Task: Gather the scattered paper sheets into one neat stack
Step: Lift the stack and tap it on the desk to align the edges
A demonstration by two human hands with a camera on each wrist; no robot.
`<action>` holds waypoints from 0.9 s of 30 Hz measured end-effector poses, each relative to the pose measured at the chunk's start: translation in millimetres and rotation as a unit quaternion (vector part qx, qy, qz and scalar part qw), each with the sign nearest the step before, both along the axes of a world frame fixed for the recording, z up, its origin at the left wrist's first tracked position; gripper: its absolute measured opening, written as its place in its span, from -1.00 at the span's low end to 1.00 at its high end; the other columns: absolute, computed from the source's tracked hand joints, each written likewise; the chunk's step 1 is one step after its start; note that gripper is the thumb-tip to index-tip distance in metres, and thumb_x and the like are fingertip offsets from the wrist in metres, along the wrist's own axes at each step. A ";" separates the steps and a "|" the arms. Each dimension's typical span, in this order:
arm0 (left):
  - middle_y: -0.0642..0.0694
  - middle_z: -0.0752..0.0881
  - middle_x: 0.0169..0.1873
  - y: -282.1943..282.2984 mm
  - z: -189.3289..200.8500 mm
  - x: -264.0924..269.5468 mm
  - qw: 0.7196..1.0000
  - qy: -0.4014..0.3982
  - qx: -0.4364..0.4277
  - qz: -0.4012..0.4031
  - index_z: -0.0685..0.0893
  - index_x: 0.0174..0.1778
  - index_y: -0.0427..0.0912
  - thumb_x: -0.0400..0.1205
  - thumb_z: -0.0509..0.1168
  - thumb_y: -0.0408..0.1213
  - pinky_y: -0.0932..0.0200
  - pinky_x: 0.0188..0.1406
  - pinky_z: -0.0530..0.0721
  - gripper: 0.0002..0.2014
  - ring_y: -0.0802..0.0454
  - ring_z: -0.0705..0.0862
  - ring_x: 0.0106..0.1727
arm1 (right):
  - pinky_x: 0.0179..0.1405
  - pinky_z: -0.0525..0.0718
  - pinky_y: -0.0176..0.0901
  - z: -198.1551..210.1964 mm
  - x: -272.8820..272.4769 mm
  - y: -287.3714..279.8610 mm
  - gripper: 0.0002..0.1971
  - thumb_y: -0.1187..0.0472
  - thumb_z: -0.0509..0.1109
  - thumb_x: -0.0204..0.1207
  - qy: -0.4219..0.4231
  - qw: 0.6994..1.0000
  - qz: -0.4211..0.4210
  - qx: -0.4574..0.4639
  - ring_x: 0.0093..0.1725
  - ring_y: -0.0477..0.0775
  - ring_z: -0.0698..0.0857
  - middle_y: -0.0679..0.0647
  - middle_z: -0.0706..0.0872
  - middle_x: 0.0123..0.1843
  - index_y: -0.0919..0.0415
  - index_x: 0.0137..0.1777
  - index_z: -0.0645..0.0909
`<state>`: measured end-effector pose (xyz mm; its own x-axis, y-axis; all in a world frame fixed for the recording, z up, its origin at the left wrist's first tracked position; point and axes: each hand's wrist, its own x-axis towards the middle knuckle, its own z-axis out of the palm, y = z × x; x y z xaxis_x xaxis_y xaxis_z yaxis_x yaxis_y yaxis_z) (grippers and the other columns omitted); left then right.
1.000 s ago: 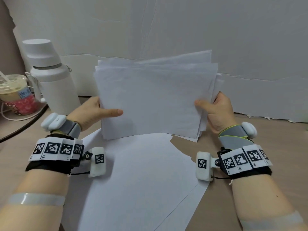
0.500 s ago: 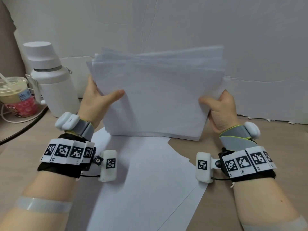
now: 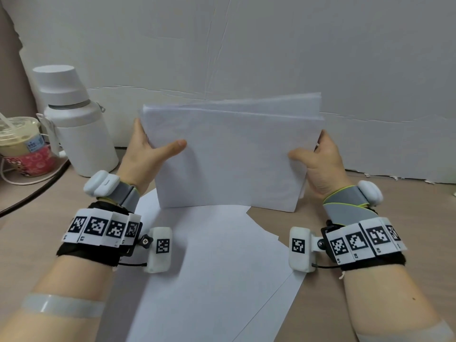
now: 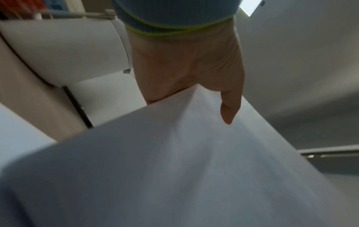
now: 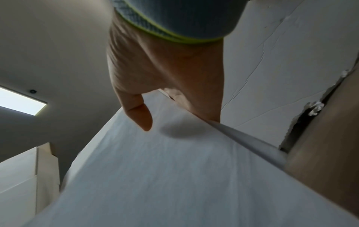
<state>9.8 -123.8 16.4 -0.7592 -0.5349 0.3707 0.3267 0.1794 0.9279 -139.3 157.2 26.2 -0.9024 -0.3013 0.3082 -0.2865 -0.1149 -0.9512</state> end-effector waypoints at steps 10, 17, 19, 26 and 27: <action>-0.03 0.69 0.24 -10.4 3.2 0.8 0.999 0.010 -0.053 0.002 0.35 0.47 -0.14 0.42 0.47 -0.46 0.05 0.23 0.74 -0.29 0.10 0.72 0.24 | -0.07 0.70 -0.22 9.0 8.5 0.4 -0.45 0.55 0.40 0.45 0.041 0.998 -0.028 0.025 -0.09 -0.21 0.77 -0.05 0.76 0.02 0.05 0.34 0.43; 0.02 0.27 0.68 -7.6 5.1 3.3 0.993 0.038 -0.107 0.022 0.00 0.75 0.06 0.45 0.58 -0.32 0.00 0.58 0.48 0.08 0.13 0.41 0.62 | 0.37 0.53 -0.19 27.8 21.3 -2.0 0.03 0.40 0.37 0.32 0.250 0.960 -0.095 0.089 0.31 -0.01 0.51 -0.15 0.33 0.59 -0.20 0.72 -0.01; 0.05 0.08 0.75 -6.6 7.1 1.7 0.990 0.054 -0.129 0.027 -0.04 0.76 0.12 0.46 0.60 -0.31 -0.12 0.68 0.31 0.12 0.04 0.22 0.73 | 0.38 0.29 -0.60 28.6 23.5 -3.3 -0.09 0.41 0.35 0.35 0.269 0.950 -0.097 0.129 0.30 -0.46 0.38 -0.14 0.36 0.53 -0.11 0.70 0.18; 0.06 0.02 0.75 -3.5 8.1 -0.7 0.988 0.084 -0.126 0.037 -0.22 0.77 -0.06 0.49 0.55 -0.48 -0.06 0.58 0.49 0.18 0.11 0.49 0.56 | 0.13 0.34 -0.70 29.1 23.4 -2.3 -0.52 0.31 0.40 0.36 0.251 0.945 -0.150 0.147 0.13 -0.48 0.44 0.08 0.53 0.28 0.02 0.30 0.53; 0.06 0.07 0.74 -2.6 7.7 -0.7 0.988 0.081 -0.124 0.033 -0.23 0.77 -0.05 0.50 0.54 -0.51 -0.05 0.56 0.50 0.18 0.10 0.53 0.53 | 0.09 0.33 -0.73 29.0 23.4 -3.1 -0.54 0.26 0.40 0.35 0.245 0.945 -0.148 0.159 0.09 -0.52 0.45 0.07 0.54 0.27 0.01 0.28 0.55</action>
